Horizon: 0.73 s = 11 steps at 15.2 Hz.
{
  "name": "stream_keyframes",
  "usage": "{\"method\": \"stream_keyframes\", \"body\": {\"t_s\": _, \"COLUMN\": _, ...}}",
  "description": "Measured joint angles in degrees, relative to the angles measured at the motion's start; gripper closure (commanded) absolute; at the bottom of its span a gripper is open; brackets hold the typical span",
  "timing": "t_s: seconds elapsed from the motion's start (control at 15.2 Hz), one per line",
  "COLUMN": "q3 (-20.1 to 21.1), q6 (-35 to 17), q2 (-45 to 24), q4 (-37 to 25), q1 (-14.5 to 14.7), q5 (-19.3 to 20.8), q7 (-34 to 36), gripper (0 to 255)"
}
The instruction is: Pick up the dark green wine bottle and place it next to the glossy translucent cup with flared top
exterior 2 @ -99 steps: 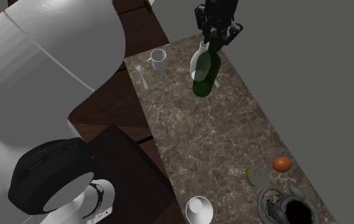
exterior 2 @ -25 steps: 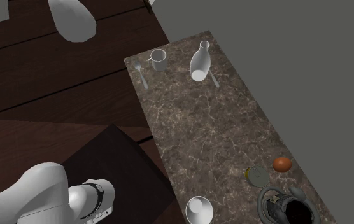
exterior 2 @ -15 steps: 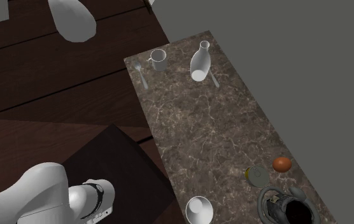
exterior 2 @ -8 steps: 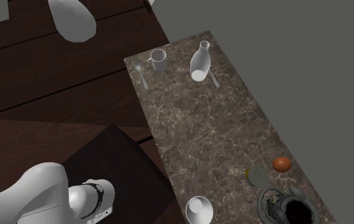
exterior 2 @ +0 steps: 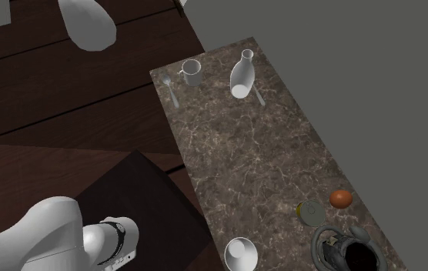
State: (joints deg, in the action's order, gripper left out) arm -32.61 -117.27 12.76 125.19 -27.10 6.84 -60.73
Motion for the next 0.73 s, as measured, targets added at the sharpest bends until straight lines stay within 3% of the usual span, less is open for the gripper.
{"method": "stream_keyframes", "body": {"t_s": 0.07, "q3": 0.0, "q6": -0.01, "q2": 0.0, "q4": 0.01, "q1": 0.0, "q5": 0.0, "q7": 0.0, "gripper": 255}}
{"method": "stream_keyframes", "body": {"t_s": 0.13, "q3": 0.0, "q6": -0.02, "q2": 0.0, "q4": 0.01, "q1": 0.0, "q5": 0.0, "q7": -0.01, "gripper": 0}}
{"method": "stream_keyframes", "body": {"t_s": 0.53, "q3": -0.01, "q6": -0.02, "q2": 0.0, "q4": -0.01, "q1": 0.0, "q5": 0.0, "q7": -0.01, "gripper": 0}}
{"method": "stream_keyframes", "body": {"t_s": 0.73, "q3": 0.62, "q6": 4.19, "q2": 1.58, "q4": -2.89, "q1": -0.07, "q5": 0.57, "q7": 0.44, "gripper": 0}}
